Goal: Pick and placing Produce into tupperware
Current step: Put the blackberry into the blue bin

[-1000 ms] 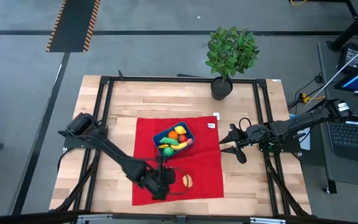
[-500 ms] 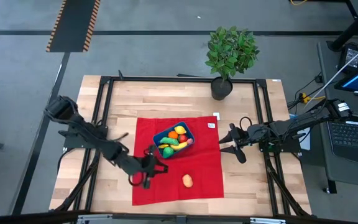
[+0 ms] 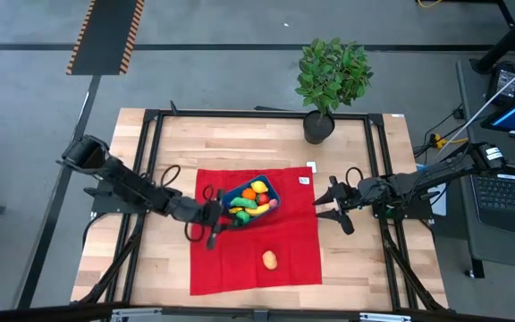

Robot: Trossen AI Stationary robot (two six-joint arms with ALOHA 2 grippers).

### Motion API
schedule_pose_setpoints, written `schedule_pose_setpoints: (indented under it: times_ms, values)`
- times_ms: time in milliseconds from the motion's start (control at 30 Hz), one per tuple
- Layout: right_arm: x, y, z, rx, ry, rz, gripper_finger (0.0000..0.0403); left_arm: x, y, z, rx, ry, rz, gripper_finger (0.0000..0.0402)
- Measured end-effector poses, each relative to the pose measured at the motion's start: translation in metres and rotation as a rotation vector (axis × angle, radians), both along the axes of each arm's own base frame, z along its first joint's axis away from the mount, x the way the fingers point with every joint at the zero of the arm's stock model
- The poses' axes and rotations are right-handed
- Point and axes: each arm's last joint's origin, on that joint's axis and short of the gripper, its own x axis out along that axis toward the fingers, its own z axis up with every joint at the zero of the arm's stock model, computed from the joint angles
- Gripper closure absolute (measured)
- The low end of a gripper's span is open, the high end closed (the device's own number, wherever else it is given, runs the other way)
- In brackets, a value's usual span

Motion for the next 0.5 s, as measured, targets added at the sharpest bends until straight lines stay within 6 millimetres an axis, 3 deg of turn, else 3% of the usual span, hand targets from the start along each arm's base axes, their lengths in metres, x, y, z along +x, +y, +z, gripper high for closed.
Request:
schedule_pose_setpoints:
  times_ms: [300,500]
  values:
    - [0.001,-0.003,0.0,-0.064,-0.017,-0.102,0.0207,0.02,0.036,0.012,0.011,-0.017,0.161,0.0325]
    - [0.001,-0.004,0.001,-0.109,-0.025,-0.119,0.0207,0.038,0.057,0.023,0.054,0.102,0.204,0.0329]
